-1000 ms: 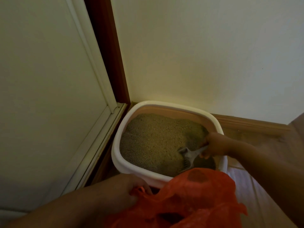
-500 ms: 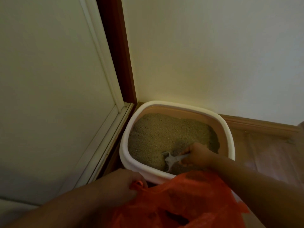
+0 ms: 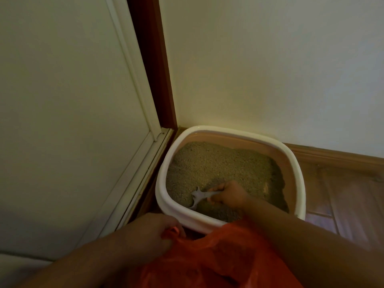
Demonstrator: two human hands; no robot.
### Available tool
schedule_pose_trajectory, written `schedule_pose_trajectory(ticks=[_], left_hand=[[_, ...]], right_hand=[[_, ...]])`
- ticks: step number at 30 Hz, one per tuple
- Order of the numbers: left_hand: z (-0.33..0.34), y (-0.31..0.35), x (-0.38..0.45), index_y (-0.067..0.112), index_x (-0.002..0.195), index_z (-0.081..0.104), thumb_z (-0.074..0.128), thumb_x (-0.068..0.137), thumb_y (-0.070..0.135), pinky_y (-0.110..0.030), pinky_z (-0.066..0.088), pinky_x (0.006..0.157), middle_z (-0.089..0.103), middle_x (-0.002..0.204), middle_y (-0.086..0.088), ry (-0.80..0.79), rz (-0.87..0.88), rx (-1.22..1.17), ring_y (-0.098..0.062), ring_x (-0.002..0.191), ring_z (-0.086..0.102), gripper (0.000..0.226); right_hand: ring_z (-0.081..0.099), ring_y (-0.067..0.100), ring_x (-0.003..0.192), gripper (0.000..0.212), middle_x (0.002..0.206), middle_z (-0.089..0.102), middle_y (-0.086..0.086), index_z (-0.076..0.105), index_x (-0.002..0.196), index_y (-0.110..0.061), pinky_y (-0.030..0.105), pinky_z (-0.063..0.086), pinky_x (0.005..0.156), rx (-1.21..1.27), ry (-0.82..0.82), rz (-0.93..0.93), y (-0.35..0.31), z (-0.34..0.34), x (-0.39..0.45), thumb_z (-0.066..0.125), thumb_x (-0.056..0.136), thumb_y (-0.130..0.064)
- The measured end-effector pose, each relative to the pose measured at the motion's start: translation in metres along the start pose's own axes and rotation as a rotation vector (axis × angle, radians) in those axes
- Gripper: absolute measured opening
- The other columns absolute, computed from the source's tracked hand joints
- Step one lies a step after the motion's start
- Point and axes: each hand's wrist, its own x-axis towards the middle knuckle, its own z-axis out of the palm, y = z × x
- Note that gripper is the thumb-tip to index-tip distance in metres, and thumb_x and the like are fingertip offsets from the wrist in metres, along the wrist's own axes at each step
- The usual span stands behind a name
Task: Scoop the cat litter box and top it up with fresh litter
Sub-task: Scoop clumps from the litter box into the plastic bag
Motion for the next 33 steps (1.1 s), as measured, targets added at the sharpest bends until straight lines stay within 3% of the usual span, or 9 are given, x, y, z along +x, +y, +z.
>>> schedule_pose_trajectory(ticks=[3,8,12,15,19,22,28,33], left_hand=[[-0.005,-0.003,-0.001,0.046,0.103,0.071,0.063,0.089,0.027,-0.017,0.054,0.081,0.07,0.098,0.025,0.035,-0.026,0.005,0.013,0.087,0.064,0.025],[-0.003,0.0,-0.001,0.046,0.101,0.071,0.065,0.09,0.029,-0.015,0.054,0.077,0.071,0.095,0.025,0.054,-0.033,0.019,0.013,0.084,0.065,0.022],[0.0,0.004,0.001,0.047,0.101,0.071,0.065,0.091,0.029,-0.018,0.054,0.083,0.071,0.097,0.025,0.045,-0.02,0.028,0.012,0.088,0.064,0.021],[0.001,0.009,0.002,0.043,0.106,0.072,0.063,0.093,0.029,-0.016,0.054,0.084,0.071,0.099,0.024,0.039,0.012,0.046,0.013,0.089,0.063,0.021],[0.001,0.013,0.002,0.039,0.106,0.073,0.063,0.092,0.03,-0.015,0.053,0.08,0.072,0.098,0.022,0.067,0.036,0.07,0.012,0.088,0.063,0.019],[0.0,0.016,0.001,0.037,0.107,0.073,0.062,0.092,0.026,-0.012,0.051,0.078,0.072,0.098,0.021,0.073,0.043,0.082,0.012,0.089,0.063,0.021],[0.0,0.026,0.005,0.042,0.109,0.07,0.061,0.094,0.03,-0.003,0.045,0.071,0.068,0.101,0.025,0.06,0.062,0.104,0.016,0.088,0.061,0.022],[0.0,0.038,0.01,0.046,0.111,0.069,0.061,0.095,0.033,-0.006,0.048,0.076,0.068,0.106,0.024,0.056,0.08,0.122,0.01,0.093,0.062,0.022]], right_hand=[[0.071,0.006,0.072,0.023,0.088,0.077,0.004,0.078,0.104,-0.012,0.023,0.06,0.072,0.164,-0.004,0.024,0.006,0.003,0.0,0.08,0.081,-0.008],[0.071,0.008,0.073,0.027,0.094,0.077,0.009,0.077,0.106,-0.008,0.019,0.057,0.067,0.332,-0.025,0.048,0.013,0.007,-0.007,0.078,0.081,0.001],[0.072,0.017,0.09,0.03,0.099,0.078,0.006,0.077,0.107,-0.014,0.031,0.059,0.087,0.398,-0.036,0.05,0.02,-0.002,-0.011,0.08,0.079,-0.003],[0.072,0.02,0.094,0.033,0.098,0.078,0.006,0.076,0.11,-0.015,0.036,0.057,0.093,0.471,0.036,0.056,0.027,-0.022,-0.017,0.081,0.078,-0.006],[0.066,0.023,0.081,0.031,0.098,0.077,0.013,0.077,0.107,-0.016,0.038,0.058,0.084,0.556,0.176,0.047,0.031,-0.059,-0.034,0.082,0.078,-0.007],[0.066,0.025,0.083,0.03,0.098,0.077,0.013,0.076,0.106,-0.018,0.041,0.058,0.086,0.549,0.223,0.027,0.033,-0.083,-0.048,0.081,0.079,-0.006],[0.057,0.007,0.056,0.031,0.068,0.072,-0.003,0.075,0.11,-0.026,0.024,0.045,0.055,0.398,0.241,0.01,0.043,-0.103,-0.068,0.081,0.082,-0.016],[0.054,0.019,0.068,0.033,0.077,0.069,0.005,0.077,0.111,-0.024,0.028,0.046,0.058,0.416,0.232,-0.014,0.044,-0.109,-0.079,0.083,0.079,-0.018]])
